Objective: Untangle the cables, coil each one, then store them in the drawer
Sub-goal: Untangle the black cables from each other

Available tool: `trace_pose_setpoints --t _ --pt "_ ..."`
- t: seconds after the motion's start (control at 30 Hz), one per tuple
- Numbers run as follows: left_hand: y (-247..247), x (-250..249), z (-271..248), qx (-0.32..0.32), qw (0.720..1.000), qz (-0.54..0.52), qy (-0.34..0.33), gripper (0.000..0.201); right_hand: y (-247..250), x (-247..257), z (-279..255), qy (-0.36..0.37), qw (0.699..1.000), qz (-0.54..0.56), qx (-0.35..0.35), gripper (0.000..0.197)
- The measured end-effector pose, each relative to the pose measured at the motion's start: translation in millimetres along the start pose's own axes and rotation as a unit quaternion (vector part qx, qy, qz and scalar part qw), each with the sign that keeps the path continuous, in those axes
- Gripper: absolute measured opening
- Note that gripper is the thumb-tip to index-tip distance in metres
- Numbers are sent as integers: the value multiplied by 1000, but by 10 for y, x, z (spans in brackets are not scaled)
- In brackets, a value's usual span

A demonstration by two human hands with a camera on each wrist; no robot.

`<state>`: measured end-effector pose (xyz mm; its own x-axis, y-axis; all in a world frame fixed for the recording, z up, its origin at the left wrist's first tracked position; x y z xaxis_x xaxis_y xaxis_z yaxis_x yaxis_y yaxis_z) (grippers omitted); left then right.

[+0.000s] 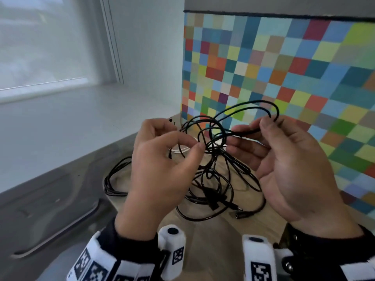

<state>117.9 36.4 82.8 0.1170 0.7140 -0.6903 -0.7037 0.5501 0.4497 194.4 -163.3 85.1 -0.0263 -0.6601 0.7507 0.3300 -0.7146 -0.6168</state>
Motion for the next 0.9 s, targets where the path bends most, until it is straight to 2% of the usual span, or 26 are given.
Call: trace_pose_setpoints --t 0.03,0.17,0.23,0.3,0.4,0.47,0.57,0.7,0.8,0.9 --pt "-9 -9 -3 13 1000 21 -9 4 -5 17 -17 1 1000 3 -1 22" --pt "-166 -42 -20 119 989 78 -35 28 -7 67 -62 -8 999 35 -10 21" --pt "-195 -37 -22 135 989 58 -25 24 11 79 -65 -10 998 53 -21 20" --pt "-176 -28 -18 117 992 47 -11 15 46 82 -63 -11 997 69 -37 22" --pt "-105 7 10 87 996 33 18 13 88 94 -63 -11 993 101 -63 27" --pt "-142 49 18 116 993 2 38 11 94 87 -62 -12 990 121 -71 27" --pt "-284 83 -24 195 978 -47 55 9 103 69 -70 -16 987 140 -80 25" --pt "-428 121 -84 238 970 -7 54 35 112 32 -98 -39 981 162 -101 25" --pt "-467 126 -110 243 968 -15 62 26 116 19 -106 -51 977 175 -109 28" --pt "-408 12 -107 226 967 -103 56 8 216 43 -49 -31 983 138 -114 27"
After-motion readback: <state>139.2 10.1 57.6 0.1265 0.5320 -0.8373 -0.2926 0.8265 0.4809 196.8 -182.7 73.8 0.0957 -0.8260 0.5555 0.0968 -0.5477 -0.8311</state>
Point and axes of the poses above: each hand's wrist, its own z-axis towards the middle knuckle, its own y-axis out of the back of the hand, x = y × z, the point moved 10 cm from there along z, towards the middle knuckle, and after that the axes turned 15 degrees about z, right-handed, at the moved point
